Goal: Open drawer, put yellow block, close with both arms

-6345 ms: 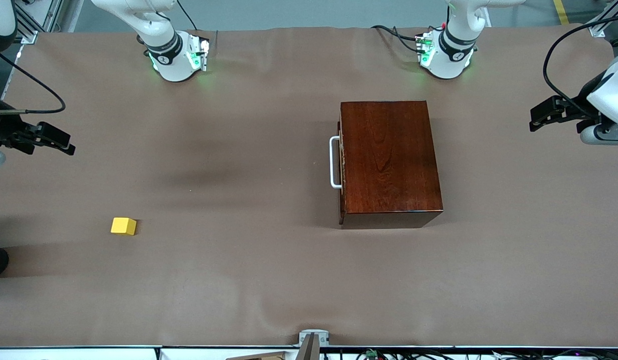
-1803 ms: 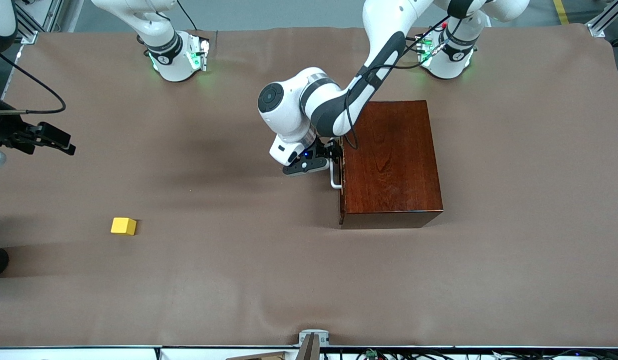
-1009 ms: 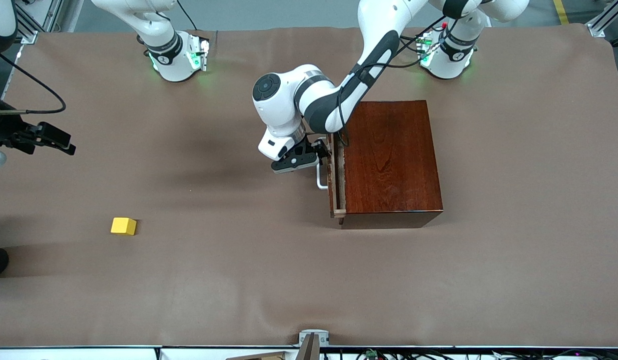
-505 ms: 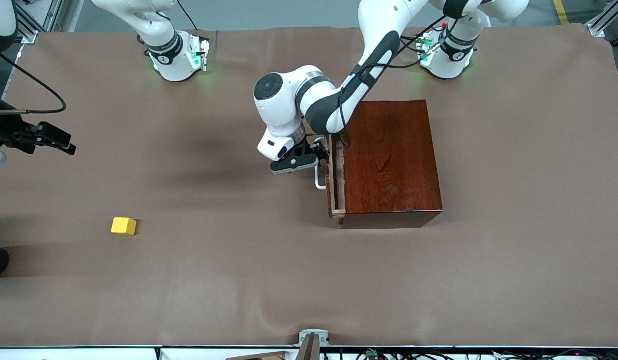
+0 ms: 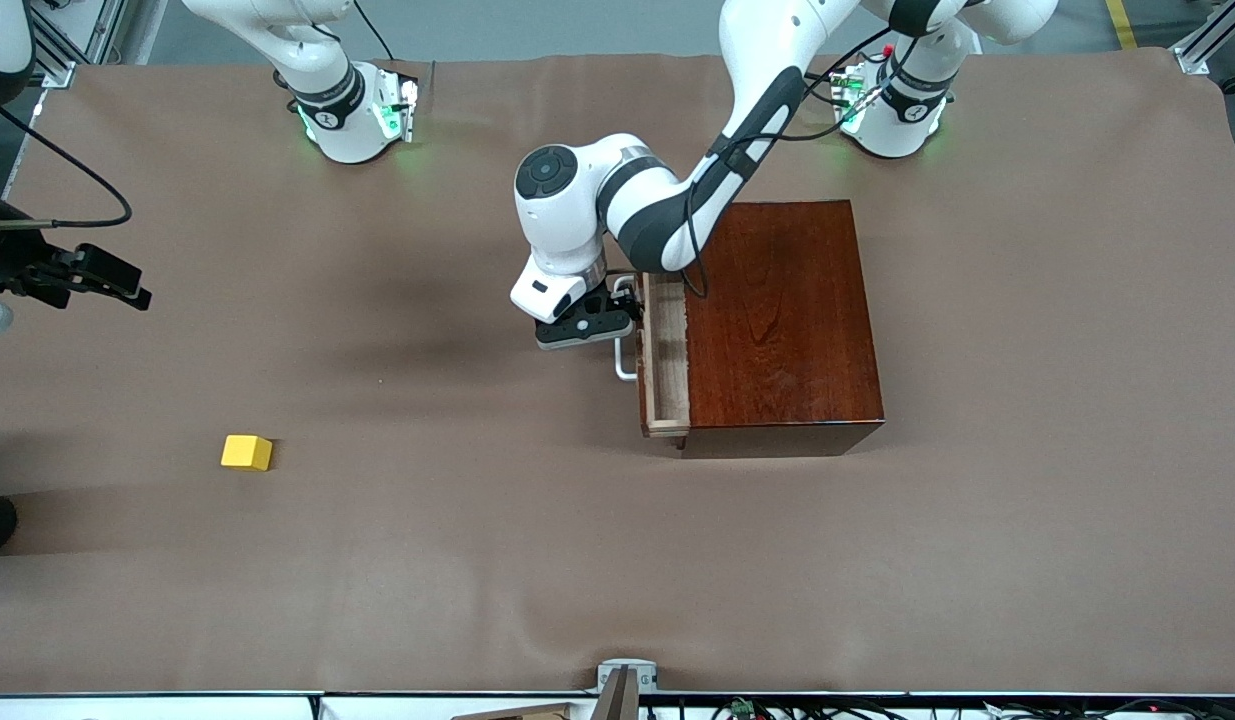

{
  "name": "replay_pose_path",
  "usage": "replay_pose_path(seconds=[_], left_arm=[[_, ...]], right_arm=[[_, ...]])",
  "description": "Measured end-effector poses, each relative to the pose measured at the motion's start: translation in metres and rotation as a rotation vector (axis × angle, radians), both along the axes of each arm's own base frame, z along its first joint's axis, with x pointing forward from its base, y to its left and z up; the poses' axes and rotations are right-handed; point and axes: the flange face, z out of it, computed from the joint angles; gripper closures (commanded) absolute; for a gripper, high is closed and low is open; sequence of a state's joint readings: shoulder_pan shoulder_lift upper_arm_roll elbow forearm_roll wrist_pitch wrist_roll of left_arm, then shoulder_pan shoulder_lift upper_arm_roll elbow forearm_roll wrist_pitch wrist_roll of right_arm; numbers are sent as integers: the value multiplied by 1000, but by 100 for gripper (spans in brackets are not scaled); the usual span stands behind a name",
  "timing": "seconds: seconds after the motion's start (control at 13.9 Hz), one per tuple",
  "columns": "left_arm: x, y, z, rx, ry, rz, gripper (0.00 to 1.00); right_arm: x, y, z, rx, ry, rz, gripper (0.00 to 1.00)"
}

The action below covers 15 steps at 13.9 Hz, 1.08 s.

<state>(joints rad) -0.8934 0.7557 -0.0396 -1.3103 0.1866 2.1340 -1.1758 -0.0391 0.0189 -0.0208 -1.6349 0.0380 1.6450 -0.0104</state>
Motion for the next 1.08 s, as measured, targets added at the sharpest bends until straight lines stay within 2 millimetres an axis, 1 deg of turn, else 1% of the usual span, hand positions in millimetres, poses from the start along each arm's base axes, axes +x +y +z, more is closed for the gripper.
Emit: replay_pose_path(seconds=[0.14, 0.22, 0.58, 0.79, 0.87, 1.08], left_arm=[[-5, -17, 9, -113, -8, 0, 0], [-8, -23, 9, -136, -11, -5, 0], [-9, -26, 10, -151, -14, -8, 0], [-10, -27, 17, -148, -11, -8, 0], [-11, -28, 24, -146, -9, -9, 0], [-11, -29, 55, -164, -24, -9, 0]], right_arm=[[0, 0, 0, 0, 0, 0, 0], [0, 0, 0, 0, 0, 0, 0], [0, 0, 0, 0, 1, 0, 0], [0, 0, 0, 0, 1, 0, 0], [0, 0, 0, 0, 1, 0, 0], [0, 0, 0, 0, 1, 0, 0]])
